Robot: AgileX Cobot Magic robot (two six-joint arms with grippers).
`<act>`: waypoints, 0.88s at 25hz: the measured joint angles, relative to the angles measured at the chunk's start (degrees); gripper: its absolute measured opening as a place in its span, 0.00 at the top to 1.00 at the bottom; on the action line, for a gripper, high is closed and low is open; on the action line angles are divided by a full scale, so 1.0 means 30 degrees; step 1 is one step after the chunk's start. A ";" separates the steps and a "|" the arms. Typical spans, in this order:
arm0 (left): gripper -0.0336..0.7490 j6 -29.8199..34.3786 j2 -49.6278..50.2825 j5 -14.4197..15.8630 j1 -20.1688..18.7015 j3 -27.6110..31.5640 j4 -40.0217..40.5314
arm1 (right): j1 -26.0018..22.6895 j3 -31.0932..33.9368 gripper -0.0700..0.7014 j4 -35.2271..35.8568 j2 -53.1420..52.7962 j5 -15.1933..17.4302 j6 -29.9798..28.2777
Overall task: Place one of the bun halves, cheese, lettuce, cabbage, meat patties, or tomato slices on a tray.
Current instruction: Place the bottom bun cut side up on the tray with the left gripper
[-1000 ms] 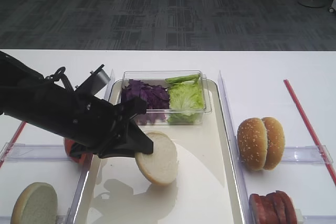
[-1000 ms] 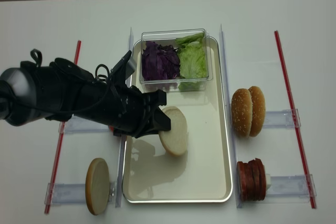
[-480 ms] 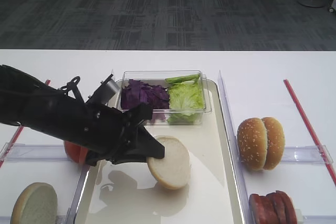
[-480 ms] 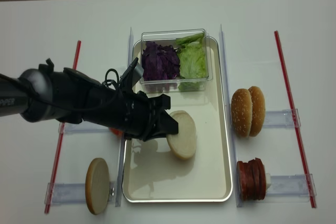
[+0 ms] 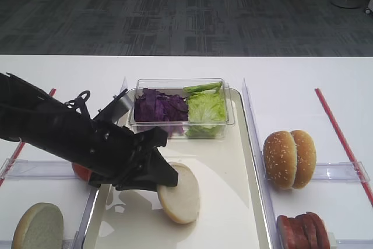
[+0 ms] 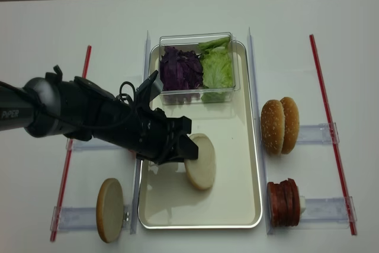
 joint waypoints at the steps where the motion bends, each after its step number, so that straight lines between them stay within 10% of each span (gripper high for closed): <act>1: 0.70 0.0000 0.0000 0.0004 0.0000 0.0000 0.0085 | 0.0000 0.0000 0.01 0.0000 0.0000 0.0000 0.0000; 22: 0.31 -0.0424 0.0000 -0.0041 0.0000 0.0000 0.1373 | 0.0000 0.0000 0.01 0.0000 0.0000 -0.0040 0.0027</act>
